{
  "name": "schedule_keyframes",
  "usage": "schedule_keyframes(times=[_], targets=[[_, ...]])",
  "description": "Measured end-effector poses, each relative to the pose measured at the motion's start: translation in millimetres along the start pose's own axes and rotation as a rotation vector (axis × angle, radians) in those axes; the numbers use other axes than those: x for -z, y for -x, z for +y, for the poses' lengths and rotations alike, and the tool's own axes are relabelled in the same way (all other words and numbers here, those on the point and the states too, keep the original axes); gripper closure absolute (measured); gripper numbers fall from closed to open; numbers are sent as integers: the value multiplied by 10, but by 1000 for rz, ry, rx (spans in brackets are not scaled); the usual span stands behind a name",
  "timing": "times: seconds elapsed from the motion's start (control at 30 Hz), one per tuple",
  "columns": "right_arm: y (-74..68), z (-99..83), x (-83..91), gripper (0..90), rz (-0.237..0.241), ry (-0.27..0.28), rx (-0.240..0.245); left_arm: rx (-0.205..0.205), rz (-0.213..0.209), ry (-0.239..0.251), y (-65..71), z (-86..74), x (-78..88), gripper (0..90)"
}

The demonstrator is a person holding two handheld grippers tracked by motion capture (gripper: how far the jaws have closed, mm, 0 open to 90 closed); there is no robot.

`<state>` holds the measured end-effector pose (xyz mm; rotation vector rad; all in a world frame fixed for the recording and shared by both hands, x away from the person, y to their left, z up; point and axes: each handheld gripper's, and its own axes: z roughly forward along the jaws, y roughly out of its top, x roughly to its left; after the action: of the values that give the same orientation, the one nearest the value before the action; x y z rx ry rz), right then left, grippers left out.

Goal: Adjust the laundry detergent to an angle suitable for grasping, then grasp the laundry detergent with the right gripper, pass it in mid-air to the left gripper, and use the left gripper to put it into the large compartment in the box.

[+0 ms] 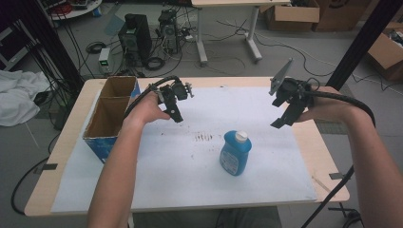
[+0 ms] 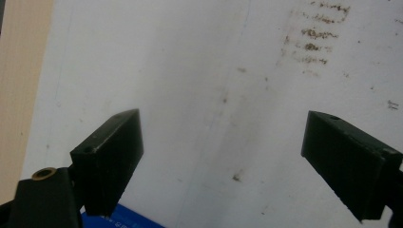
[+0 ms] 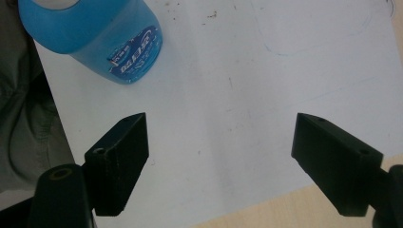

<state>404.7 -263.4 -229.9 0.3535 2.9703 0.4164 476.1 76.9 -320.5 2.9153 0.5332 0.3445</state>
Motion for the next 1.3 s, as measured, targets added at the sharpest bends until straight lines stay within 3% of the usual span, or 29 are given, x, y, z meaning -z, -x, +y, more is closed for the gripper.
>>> schedule_keyframes(times=[0.33,0.53,0.73,1.3], targets=[[-42,-41,36,189,-3,16,-11,2,11,6,32,7,58,144],[-35,-55,11,179,2,31,-13,-3,19,-16,62,3,63,144],[-33,-88,23,170,7,27,-16,12,23,-1,41,-18,106,143],[-51,-145,108,171,-19,98,-50,4,21,4,54,3,121,141]])
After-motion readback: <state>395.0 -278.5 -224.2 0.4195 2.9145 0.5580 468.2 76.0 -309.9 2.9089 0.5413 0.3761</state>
